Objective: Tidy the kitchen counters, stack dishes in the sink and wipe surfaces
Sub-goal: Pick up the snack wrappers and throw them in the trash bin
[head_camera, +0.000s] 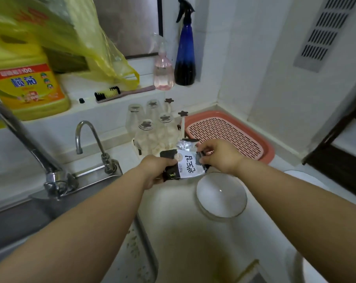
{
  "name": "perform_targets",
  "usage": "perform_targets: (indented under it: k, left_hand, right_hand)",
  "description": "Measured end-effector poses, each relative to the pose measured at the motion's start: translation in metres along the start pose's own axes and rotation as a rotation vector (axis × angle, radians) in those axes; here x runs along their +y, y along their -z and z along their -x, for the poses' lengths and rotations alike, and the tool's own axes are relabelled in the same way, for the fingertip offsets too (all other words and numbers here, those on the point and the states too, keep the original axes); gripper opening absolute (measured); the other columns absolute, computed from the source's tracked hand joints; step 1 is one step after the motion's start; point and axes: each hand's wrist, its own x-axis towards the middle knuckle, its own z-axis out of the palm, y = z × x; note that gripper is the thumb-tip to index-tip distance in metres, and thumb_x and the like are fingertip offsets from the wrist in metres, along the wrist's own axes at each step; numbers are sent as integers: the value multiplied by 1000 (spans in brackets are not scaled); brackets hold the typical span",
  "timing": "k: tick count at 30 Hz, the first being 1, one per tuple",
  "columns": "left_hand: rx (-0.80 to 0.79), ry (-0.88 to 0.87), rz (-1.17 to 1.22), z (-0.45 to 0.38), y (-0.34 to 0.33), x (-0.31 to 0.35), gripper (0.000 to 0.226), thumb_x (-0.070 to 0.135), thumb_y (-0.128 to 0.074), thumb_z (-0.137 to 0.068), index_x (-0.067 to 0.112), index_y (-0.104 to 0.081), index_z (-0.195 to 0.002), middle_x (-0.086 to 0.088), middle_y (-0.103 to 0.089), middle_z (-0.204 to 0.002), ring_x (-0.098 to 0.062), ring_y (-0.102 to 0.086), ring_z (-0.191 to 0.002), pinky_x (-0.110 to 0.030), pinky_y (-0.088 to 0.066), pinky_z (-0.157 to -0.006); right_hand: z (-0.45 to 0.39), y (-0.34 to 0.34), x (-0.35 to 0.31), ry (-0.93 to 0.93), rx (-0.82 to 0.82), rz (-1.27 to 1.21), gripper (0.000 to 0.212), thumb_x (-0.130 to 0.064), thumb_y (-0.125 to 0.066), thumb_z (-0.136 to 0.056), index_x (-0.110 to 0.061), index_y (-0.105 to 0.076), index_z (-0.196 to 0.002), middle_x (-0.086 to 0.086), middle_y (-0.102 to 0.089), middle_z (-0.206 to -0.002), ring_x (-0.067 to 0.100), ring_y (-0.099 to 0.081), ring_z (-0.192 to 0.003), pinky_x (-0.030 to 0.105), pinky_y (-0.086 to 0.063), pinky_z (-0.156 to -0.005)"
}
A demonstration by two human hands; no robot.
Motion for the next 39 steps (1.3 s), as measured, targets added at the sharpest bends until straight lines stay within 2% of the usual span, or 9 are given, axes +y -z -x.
perform_targets:
  k: [3,5,9,13,19,26,30,34,39]
  left_hand:
    - [-61,-65,28,35,-22,14,29,12,-70,-84,6,-61,-111,-9,-73,-98,-21,-70,-81,-26,-57,-57]
    - [-87,-120,34,59,-45,19,30,8,-67,-86,4,-59,-115,-13,-71,-105,-26,-70,-91,-36,-59,-73]
    - [-121,-243,12,109,-104,21,28,2,-58,-91,10,-57,-117,-10,-69,-106,-19,-68,-81,-32,-58,-64]
    - [-126,-312,38,162,-177,10,21,-2,-54,-92,9,-58,-110,-7,-68,-91,-18,-66,-73,-28,-58,-52]
    - [-158,-357,16,221,-286,-12,25,5,-58,-92,9,-60,-116,-13,-68,-110,-29,-67,-96,-38,-57,-77]
    - [-185,-359,50,249,-355,-27,18,18,-60,-92,14,-59,-110,-11,-69,-109,-29,-68,-94,-49,-55,-88]
    - [-198,-327,11,235,-386,-40,29,27,-64,-89,12,-59,-114,-9,-69,-109,-26,-69,-93,-45,-56,-88]
    - [-202,-274,20,211,-412,-60,29,27,-63,-90,11,-58,-113,-7,-68,-106,-24,-67,-87,-34,-56,-70]
    - [-169,-218,29,190,-426,-80,27,32,-63,-89,20,-59,-112,-3,-68,-109,-21,-67,-93,-31,-57,-74]
  right_hand:
    - [31,30,6,2,53,31,25,-4,-73,-77,-17,-66,-97,-5,-59,-87,12,-57,-80,9,-43,-64]
    - [57,51,17,-14,92,45,24,-4,-70,-79,-19,-66,-97,-4,-58,-86,18,-59,-84,20,-50,-72]
    - [122,100,49,-24,183,19,21,-9,-67,-84,-18,-65,-102,1,-60,-91,20,-56,-78,19,-48,-59]
    - [198,144,96,-57,239,115,20,-16,-65,-86,-15,-67,-106,4,-67,-100,17,-57,-87,23,-42,-76]
    - [316,212,180,-264,286,238,11,-18,-58,-90,-15,-68,-92,6,-68,-99,23,-63,-91,29,-50,-78]
    - [389,244,253,-646,161,456,14,-17,-49,-93,-10,-52,-82,7,-48,-92,23,-45,-87,26,-34,-72]
    - [409,223,289,-785,-6,494,25,-18,-48,-95,-11,-42,-71,2,-39,-71,19,-44,-76,21,-30,-49]
    - [405,189,321,-797,-218,560,22,-21,-44,-96,-7,-60,-101,9,-59,-106,25,-52,-97,22,-40,-70]
    - [398,158,345,-882,-130,487,50,-28,-49,-93,-6,-42,-137,11,-48,-136,29,-48,-123,37,-39,-104]
